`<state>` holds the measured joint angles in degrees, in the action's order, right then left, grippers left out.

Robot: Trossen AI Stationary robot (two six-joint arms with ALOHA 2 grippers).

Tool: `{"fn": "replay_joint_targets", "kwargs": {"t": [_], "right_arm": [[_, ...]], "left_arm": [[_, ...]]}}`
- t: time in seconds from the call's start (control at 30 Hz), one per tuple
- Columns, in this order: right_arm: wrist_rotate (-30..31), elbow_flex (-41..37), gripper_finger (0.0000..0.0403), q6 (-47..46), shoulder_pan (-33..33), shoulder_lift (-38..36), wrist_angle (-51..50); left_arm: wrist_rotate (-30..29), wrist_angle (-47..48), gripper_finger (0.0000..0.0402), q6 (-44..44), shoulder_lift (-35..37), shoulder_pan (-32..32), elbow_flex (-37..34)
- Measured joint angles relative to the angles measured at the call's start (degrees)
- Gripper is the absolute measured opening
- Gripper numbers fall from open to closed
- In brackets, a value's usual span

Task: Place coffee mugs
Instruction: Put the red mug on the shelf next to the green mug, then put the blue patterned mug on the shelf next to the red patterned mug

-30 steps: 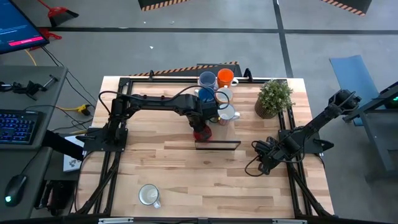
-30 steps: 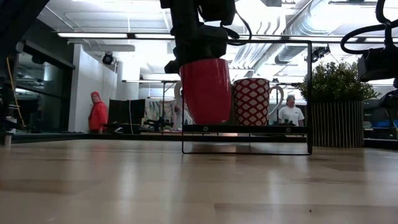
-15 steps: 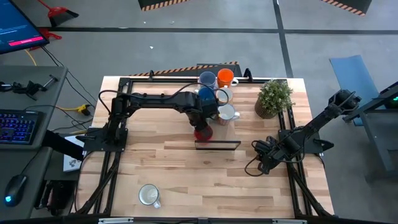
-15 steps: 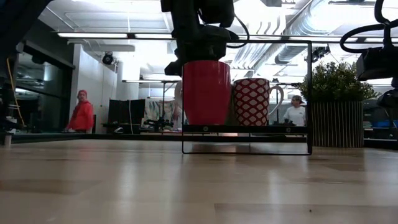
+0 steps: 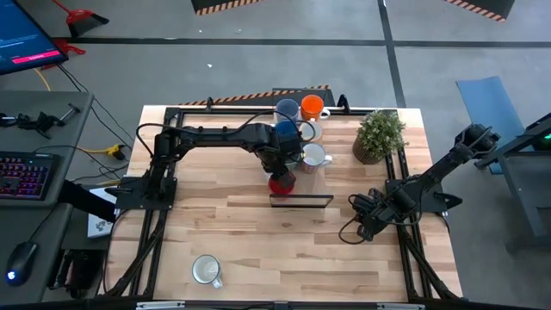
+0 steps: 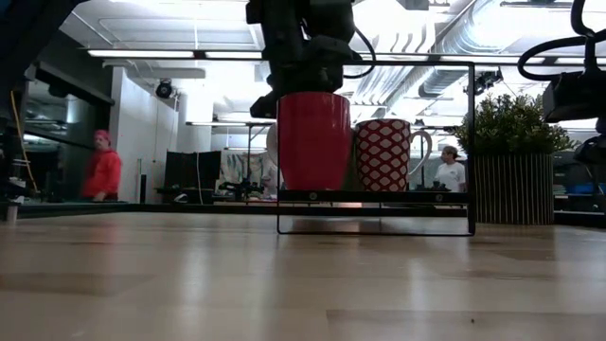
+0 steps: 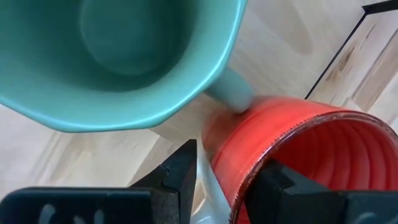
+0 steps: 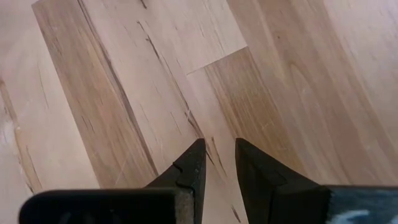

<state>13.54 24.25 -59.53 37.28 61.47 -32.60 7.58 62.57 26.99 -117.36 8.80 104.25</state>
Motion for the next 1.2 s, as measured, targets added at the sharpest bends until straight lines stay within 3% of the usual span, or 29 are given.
{"fn": "replay_joint_targets", "kwargs": {"t": [0.23, 0.6, 0.73, 0.93, 1.2], "right_arm": [[0.0, 0.0, 0.0067, 0.0, 0.0, 0.0, 0.0], [0.1, 0.0, 0.0067, 0.6, 0.0, 0.0, 0.0], [0.8, 0.0, 0.0067, 0.6, 0.0, 0.0, 0.0], [1.1, 0.0, 0.0067, 1.1, 0.0, 0.0, 0.0], [0.4, 0.0, 0.0067, 1.6, 0.0, 0.0, -0.2]], "left_arm": [[0.9, -0.3, 0.01, 0.4, 0.0, 0.0, 1.1], [0.7, 3.1, 0.0099, -1.1, 0.1, 0.0, 13.5], [0.6, 9.2, 0.01, -1.3, 0.1, -0.7, 18.9], [0.6, 28.4, 0.0099, -2.2, 0.1, -3.6, 25.3], [1.0, 27.3, 0.0099, -1.0, 3.5, -12.6, 25.3]]}}
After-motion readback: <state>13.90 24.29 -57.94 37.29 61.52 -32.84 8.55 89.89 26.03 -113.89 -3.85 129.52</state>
